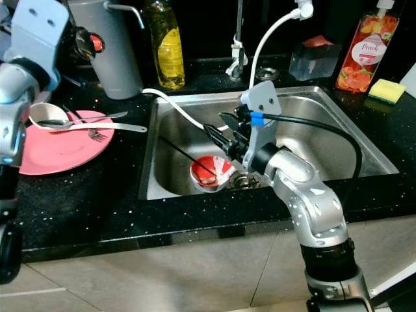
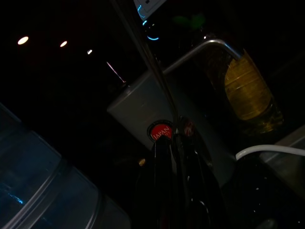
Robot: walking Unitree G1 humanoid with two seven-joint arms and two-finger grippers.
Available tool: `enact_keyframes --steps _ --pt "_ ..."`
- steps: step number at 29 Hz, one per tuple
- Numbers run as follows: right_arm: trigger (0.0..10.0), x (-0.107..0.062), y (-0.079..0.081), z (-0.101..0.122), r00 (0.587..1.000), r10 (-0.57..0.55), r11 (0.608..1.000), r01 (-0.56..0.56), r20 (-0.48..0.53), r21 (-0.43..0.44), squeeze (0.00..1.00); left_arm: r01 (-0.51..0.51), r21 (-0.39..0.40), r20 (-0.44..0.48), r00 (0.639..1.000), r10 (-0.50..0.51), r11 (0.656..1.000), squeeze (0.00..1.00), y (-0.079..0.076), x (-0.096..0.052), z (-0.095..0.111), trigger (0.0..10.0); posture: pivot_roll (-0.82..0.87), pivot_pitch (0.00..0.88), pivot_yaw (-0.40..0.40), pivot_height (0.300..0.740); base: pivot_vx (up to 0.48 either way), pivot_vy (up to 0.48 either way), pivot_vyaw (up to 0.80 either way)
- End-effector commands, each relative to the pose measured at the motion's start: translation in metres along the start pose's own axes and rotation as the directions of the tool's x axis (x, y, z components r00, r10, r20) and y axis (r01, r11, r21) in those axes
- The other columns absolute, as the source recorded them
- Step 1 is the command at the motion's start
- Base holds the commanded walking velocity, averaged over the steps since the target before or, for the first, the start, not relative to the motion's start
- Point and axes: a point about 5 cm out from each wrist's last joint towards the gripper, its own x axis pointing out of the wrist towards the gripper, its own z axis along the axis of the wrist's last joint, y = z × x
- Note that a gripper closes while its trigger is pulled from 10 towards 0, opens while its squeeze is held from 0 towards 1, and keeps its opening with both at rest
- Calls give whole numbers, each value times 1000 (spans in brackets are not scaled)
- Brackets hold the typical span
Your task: Kitchen organization
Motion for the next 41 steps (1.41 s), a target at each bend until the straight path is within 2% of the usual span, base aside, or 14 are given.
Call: enact_keyframes --steps 1,14,17,21,25,26,27,31,32,41 --pt "10000 0 -2 1 1000 -12 1000 12 0 0 0 14 -13 -18 1000 -15 1000 0 -9 1 -5 10000 43 4 20 740 0 0 0" --pt "10000 0 -2 1 1000 -19 1000 19 0 3 0 23 -24 -30 999 -24 999 0 -12 2 -8 10000 42 14 24 740 0 0 0" --pt "10000 0 -2 0 1000 -19 1000 19 -1 4 0 45 -93 -33 998 -48 995 0 -18 3 -10 10000 43 14 25 740 0 0 0" --pt "10000 0 -2 0 1000 -20 1000 20 0 5 0 124 -184 -60 989 -137 975 0 -35 3 -18 10000 42 15 26 740 0 0 0" --pt "10000 0 -2 0 1000 -21 1000 21 1 6 0 166 -213 -73 980 -185 963 0 -45 2 -23 10000 41 17 26 740 0 0 0" --pt "10000 0 -2 0 1000 -22 1000 22 0 6 0 188 -238 -75 975 -210 953 0 -51 1 -25 10000 41 17 26 740 0 0 0" --pt "10000 -1 -2 0 1000 -23 1000 23 0 6 0 212 -309 -73 967 -246 927 0 -61 0 -27 10000 41 17 26 740 0 0 0" --pt "10000 -1 -2 0 1000 -24 1000 24 -1 6 0 228 -340 -71 961 -267 912 0 -67 0 -28 10000 41 19 27 740 0 0 0" --pt "10000 -1 -2 0 1000 -24 1000 24 0 7 0 232 -382 -73 957 -279 894 0 -71 -1 -29 10000 41 19 28 740 0 0 0" --pt "10000 -1 -2 0 1000 -24 1000 24 0 7 0 237 -395 -82 953 -291 888 0 -74 -1 -29 10000 42 19 27 740 0 0 0"
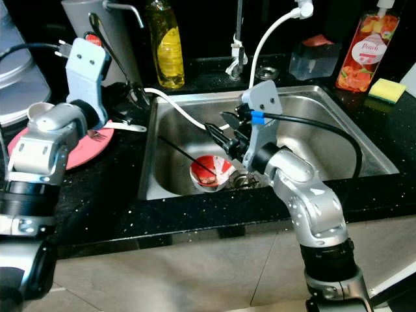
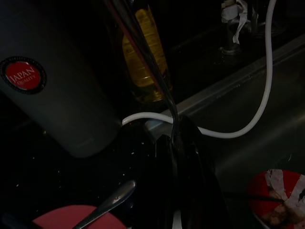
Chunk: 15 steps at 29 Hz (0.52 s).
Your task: Kitchen organization
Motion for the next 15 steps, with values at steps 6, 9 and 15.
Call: enact_keyframes --steps 6,9,15 --pt "10000 0 -1 0 1000 -6 1000 6 -3 3 0 -5 -13 -8 1000 4 1000 0 1 -2 -1 10000 43 19 28 740 0 0 0" --pt "10000 -1 -1 0 1000 -7 1000 7 -2 4 0 -8 -12 -11 1000 8 1000 0 1 -3 -1 10000 43 20 29 740 0 0 0" --pt "10000 -1 -1 0 1000 -7 1000 7 -2 4 0 -8 -15 -18 1000 7 1000 0 0 -3 -3 10000 43 20 28 740 0 0 0"
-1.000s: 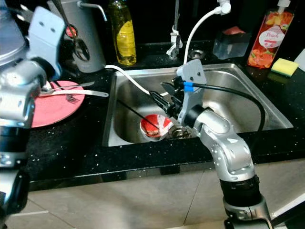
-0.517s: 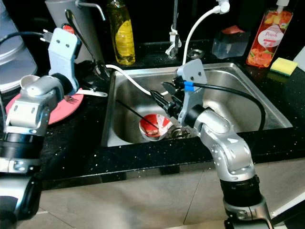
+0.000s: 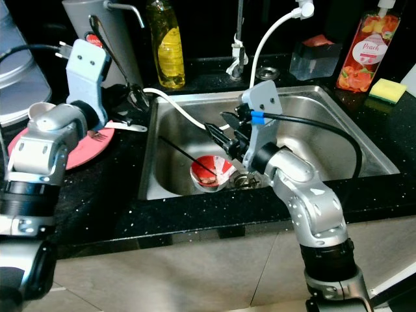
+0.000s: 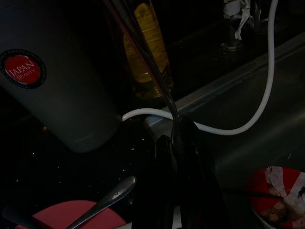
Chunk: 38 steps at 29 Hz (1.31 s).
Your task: Kitchen organization
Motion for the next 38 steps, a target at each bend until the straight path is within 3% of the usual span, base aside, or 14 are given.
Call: enact_keyframes --steps 1,38 --pt "10000 -1 -1 0 1000 -7 1000 7 -2 4 0 -3 -9 -6 1000 3 1000 0 0 -2 -2 10000 43 20 28 740 0 0 0" --pt "10000 0 -1 0 1000 -4 1000 4 3 3 0 -3 -2 -23 1000 3 1000 0 -2 -2 -5 10000 43 10 29 740 0 0 0"
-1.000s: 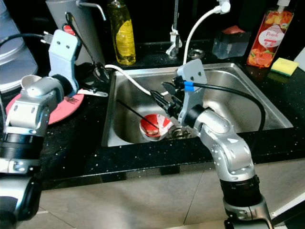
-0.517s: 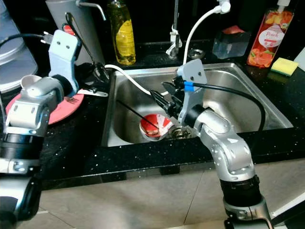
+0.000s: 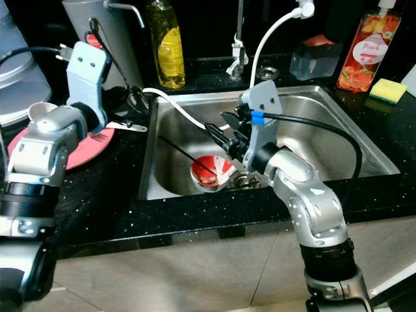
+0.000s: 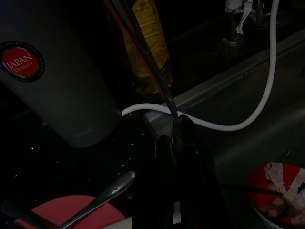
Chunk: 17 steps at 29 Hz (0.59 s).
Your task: Kitchen organization
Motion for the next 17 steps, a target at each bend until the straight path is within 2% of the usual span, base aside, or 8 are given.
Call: enact_keyframes --steps 1,6,8,17 --pt "10000 0 -1 0 1000 -5 1000 5 3 2 0 -2 3 -6 1000 2 1000 0 -2 -1 -3 10000 43 10 29 740 0 0 0" --pt "10000 0 -1 0 1000 -7 1000 7 2 4 0 -4 4 -8 1000 4 1000 0 -1 -1 -3 10000 44 14 31 740 0 0 0" --pt "10000 0 -1 0 1000 -8 1000 8 2 5 0 -6 4 -8 1000 6 1000 43 -1 -1 -3 10000 44 16 30 740 0 0 0" --pt "10000 0 -2 0 1000 -8 1000 8 2 5 0 -4 2 -11 1000 4 1000 20 -3 -1 -5 10000 33 15 29 740 0 0 0"
